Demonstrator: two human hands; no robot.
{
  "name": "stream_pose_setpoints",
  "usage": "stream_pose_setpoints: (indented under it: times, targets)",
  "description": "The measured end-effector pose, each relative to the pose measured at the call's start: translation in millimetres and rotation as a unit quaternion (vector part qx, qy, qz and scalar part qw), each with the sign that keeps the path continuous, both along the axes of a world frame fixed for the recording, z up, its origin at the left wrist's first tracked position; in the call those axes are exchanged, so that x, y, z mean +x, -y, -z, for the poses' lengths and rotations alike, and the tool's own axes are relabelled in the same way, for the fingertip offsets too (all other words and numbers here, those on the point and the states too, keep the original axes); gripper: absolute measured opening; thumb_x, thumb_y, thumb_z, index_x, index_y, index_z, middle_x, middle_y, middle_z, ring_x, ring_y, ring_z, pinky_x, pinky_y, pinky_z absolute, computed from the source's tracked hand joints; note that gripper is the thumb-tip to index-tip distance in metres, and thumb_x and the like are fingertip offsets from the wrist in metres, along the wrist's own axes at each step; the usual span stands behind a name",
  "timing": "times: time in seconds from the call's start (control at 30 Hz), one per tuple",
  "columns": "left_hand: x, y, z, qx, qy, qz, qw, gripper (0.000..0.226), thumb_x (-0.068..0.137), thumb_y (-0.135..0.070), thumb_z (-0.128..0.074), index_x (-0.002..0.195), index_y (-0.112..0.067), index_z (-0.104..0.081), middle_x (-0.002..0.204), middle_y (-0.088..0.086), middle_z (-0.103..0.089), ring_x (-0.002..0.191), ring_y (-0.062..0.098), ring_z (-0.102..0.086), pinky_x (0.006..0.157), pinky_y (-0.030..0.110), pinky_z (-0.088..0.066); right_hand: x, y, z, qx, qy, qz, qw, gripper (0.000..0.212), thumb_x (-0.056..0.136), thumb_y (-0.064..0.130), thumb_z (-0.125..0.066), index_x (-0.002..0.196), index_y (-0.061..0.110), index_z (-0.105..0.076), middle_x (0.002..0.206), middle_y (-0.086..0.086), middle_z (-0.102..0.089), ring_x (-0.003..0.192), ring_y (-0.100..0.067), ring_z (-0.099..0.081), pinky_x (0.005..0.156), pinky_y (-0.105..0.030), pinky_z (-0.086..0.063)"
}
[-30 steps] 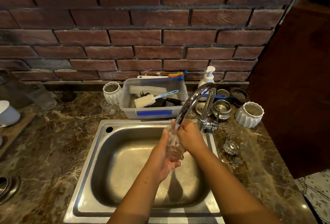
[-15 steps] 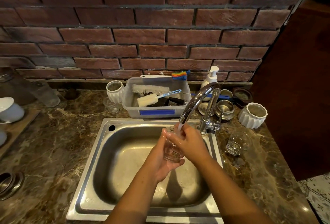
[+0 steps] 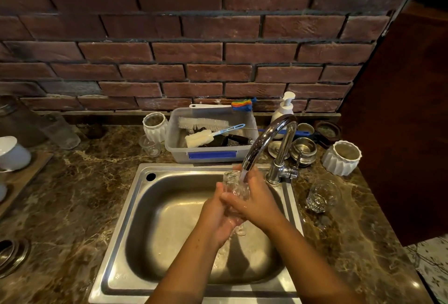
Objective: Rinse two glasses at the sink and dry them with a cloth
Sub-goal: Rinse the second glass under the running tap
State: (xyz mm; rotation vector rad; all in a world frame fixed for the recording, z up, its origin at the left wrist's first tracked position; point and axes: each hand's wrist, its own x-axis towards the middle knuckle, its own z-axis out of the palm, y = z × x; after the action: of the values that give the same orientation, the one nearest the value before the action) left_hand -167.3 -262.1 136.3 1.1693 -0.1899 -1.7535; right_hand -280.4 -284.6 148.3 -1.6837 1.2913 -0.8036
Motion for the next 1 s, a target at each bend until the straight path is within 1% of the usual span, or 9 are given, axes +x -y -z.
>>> stream_pose_setpoints:
  times: [0.1, 0.3, 0.37, 0.47, 0.57, 0.63, 0.7, 0.8, 1.0]
  targets:
    - [1.6, -1.1, -0.5, -0.004, 0.065, 0.029, 0.997, 0.043, 0.106, -0.043, -0.039, 0.114, -0.011, -0.067, 0.093, 0.013, -0.08, 0.098, 0.032, -0.072, 0.082, 0.049, -0.058, -0.2, 5.6, -2.6, -0.078, -0.088, 0.036, 0.992, 0.029, 0.083, 0.049, -0.072, 0.098, 0.03, -0.056, 0.085, 0.021, -0.054, 0.078, 0.009, -0.053, 0.065, -0.009, -0.037]
    - [0.0, -3.6, -3.8, -0.035, 0.04, 0.078, 0.996, 0.058, 0.095, -0.06, -0.047, 0.117, -0.012, -0.071, 0.095, 0.017, -0.074, 0.081, 0.026, -0.068, 0.073, 0.038, -0.053, 5.1, 25.1, -9.0, -0.018, 0.014, 0.1, 0.995, 0.036, 0.095, 0.032, -0.064, 0.06, 0.027, -0.057, 0.045, 0.011, -0.055, 0.042, 0.003, -0.051, 0.049, -0.017, -0.039]
    - [-1.7, -3.9, -8.6, -0.037, 0.017, 0.073, 0.996, 0.052, 0.094, -0.055, -0.053, 0.108, -0.01, -0.073, 0.086, 0.017, -0.073, 0.07, 0.024, -0.065, 0.066, 0.035, -0.051, 5.6, 28.9, -10.7, 0.034, 0.086, 0.145, 0.985, 0.034, 0.098, 0.018, -0.061, 0.065, 0.026, -0.062, 0.047, 0.014, -0.06, 0.042, 0.006, -0.052, 0.05, -0.019, -0.041]
    - [-5.8, -5.5, -12.9, -0.027, -0.021, 0.041, 0.999, 0.041, 0.09, -0.045, -0.061, 0.109, -0.01, -0.073, 0.096, 0.018, -0.077, 0.087, 0.029, -0.069, 0.085, 0.043, -0.053, 6.5, 25.7, -7.1, 0.052, 0.117, 0.173, 0.977, 0.027, 0.098, 0.01, -0.056, 0.082, 0.028, -0.068, 0.07, 0.007, -0.069, 0.061, 0.004, -0.063, 0.059, -0.024, -0.049]
    - [-4.6, -4.0, -13.2, -0.015, -0.064, 0.015, 0.998, 0.042, 0.101, -0.042, -0.053, 0.12, -0.009, -0.069, 0.113, 0.02, -0.075, 0.108, 0.034, -0.07, 0.099, 0.051, -0.052, 8.3, 4.2, -3.1, 0.074, 0.134, 0.11, 0.982, 0.012, 0.097, 0.024, -0.059, 0.104, 0.032, -0.063, 0.102, 0.007, -0.068, 0.096, -0.011, -0.067, 0.079, -0.03, -0.056]
    - [-2.8, -3.4, -11.2, -0.01, -0.036, 0.03, 0.999, 0.047, 0.102, -0.049, -0.046, 0.12, -0.011, -0.068, 0.11, 0.018, -0.076, 0.107, 0.031, -0.071, 0.092, 0.05, -0.055, 4.9, -5.6, 1.1, 0.032, 0.044, 0.045, 0.998, 0.035, 0.091, 0.035, -0.065, 0.124, 0.034, -0.051, 0.119, 0.012, -0.052, 0.105, -0.004, -0.057, 0.084, -0.025, -0.051]
    - [-3.0, -5.2, -6.3, -0.001, 0.013, 0.044, 0.999, 0.051, 0.103, -0.052, -0.042, 0.123, -0.012, -0.067, 0.104, 0.015, -0.078, 0.107, 0.029, -0.069, 0.09, 0.046, -0.055, 2.3, -4.7, 3.8, -0.004, -0.025, 0.024, 0.999, 0.045, 0.087, 0.044, -0.066, 0.127, 0.031, -0.048, 0.118, 0.012, -0.047, 0.103, -0.001, -0.054, 0.082, -0.023, -0.05]
    - [-6.6, -12.2, -2.8, -0.002, 0.012, 0.043, 0.999, 0.054, 0.102, -0.052, -0.041, 0.127, -0.011, -0.067, 0.112, 0.019, -0.073, 0.111, 0.034, -0.062, 0.094, 0.046, -0.048, 1.2, 2.8, 1.4, -0.039, -0.069, 0.061, 0.995, 0.015, 0.089, 0.042, -0.066, 0.092, 0.032, -0.056, 0.081, 0.013, -0.056, 0.072, 0.002, -0.055, 0.061, -0.017, -0.041]
    - [-2.4, -13.1, 0.1, -0.03, -0.017, 0.079, 0.996, 0.053, 0.099, -0.054, -0.049, 0.117, -0.009, -0.07, 0.093, 0.014, -0.071, 0.068, 0.023, -0.062, 0.047, 0.024, -0.049, 0.5, 21.8, -7.6, -0.014, 0.017, 0.147, 0.989, 0.033, 0.098, 0.021, -0.057, 0.066, 0.025, -0.06, 0.054, 0.009, -0.054, 0.044, 0.001, -0.047, 0.047, -0.021, -0.037]
